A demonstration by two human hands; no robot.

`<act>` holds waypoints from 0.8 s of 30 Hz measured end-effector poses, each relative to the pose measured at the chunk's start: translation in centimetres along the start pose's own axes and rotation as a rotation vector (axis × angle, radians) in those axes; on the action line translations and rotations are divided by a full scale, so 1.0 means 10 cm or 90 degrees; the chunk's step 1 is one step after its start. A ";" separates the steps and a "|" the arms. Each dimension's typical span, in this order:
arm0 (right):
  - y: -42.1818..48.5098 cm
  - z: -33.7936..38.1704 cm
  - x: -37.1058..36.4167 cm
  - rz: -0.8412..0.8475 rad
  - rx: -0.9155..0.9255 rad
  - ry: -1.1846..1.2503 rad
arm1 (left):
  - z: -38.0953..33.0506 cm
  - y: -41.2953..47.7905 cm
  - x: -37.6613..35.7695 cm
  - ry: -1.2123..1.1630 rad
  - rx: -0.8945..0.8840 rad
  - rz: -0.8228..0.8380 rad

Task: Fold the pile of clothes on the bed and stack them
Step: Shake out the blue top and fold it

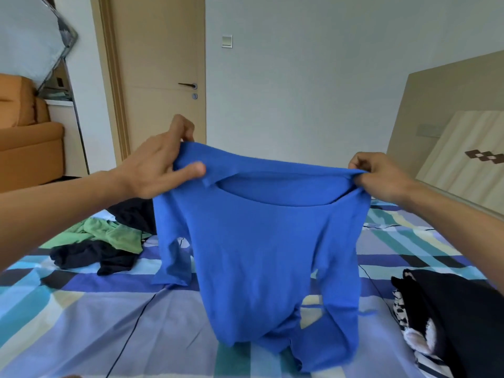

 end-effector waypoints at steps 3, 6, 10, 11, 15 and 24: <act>0.03 -0.01 0.07 -0.015 -0.019 0.068 | -0.02 -0.06 -0.03 0.163 -0.088 0.053; 0.03 0.02 0.07 0.008 -0.024 0.106 | 0.00 -0.04 -0.07 0.181 -0.085 0.023; 0.02 0.04 0.02 0.067 -0.055 0.176 | 0.06 0.03 -0.08 0.075 0.028 -0.065; 0.01 0.04 -0.01 0.077 -0.059 0.193 | 0.07 0.04 -0.09 0.035 0.061 -0.086; -0.05 0.01 -0.08 0.157 -0.035 0.315 | 0.20 0.08 -0.11 -0.129 0.230 -0.136; -0.03 0.02 0.14 0.154 0.062 0.213 | 0.34 0.18 0.09 -0.106 0.178 -0.040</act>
Point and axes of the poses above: each hand's wrist, its own y-axis towards the middle knuckle, its own x-axis out of the back of the hand, z = x × y, the point moved 4 cm from there along y, towards the middle knuckle, and after that the axes turned 7 degrees about z, right-handed, at the moved point
